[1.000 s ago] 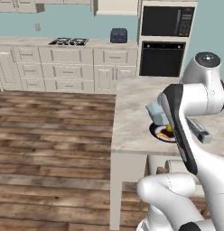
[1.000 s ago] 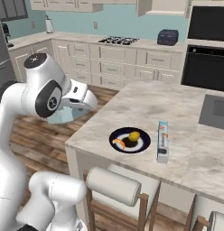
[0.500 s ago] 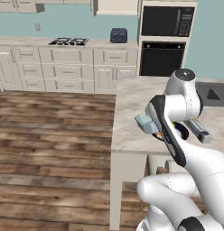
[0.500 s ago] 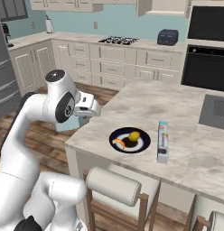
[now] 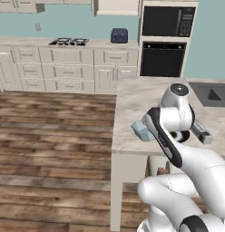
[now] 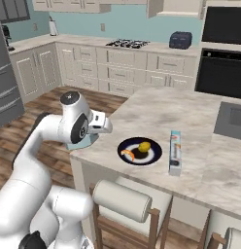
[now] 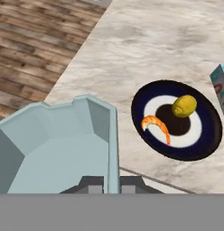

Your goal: Retrieve the tupperware and aluminum foil from the cabinet and place them on the dining counter near the plate with lemon and shrimp to prepare for storing leftovers.

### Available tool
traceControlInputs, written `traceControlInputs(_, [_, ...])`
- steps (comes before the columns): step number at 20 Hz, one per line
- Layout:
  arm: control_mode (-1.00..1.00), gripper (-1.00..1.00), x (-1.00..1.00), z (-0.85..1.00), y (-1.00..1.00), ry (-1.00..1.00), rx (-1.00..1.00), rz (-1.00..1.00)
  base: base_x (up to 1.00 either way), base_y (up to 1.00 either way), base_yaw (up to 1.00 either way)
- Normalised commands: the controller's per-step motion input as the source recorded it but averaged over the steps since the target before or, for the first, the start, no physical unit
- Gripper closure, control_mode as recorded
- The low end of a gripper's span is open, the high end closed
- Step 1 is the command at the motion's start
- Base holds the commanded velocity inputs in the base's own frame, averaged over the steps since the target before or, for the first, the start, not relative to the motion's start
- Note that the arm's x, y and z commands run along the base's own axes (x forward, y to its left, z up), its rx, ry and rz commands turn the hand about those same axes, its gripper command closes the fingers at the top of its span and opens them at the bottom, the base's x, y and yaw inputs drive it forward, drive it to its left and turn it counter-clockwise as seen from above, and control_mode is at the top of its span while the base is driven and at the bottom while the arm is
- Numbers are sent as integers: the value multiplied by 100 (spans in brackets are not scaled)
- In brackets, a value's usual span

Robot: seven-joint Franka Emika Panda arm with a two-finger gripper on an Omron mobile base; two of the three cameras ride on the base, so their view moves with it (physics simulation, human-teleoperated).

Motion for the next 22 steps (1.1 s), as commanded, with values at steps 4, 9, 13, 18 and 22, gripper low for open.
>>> traceControlInputs(4, [-100,100,28,-25,0,-2,0,0,0,0,0])
traceControlInputs(9, [-100,100,29,-30,0,-3,0,0,0,0,0])
traceControlInputs(13, [-100,100,34,-28,0,-3,0,0,0,0,0])
traceControlInputs(18, [-100,100,32,-22,-6,-5,0,0,0,0,0])
traceControlInputs(22, [-100,100,19,-18,-15,-6,0,0,0,0,0])
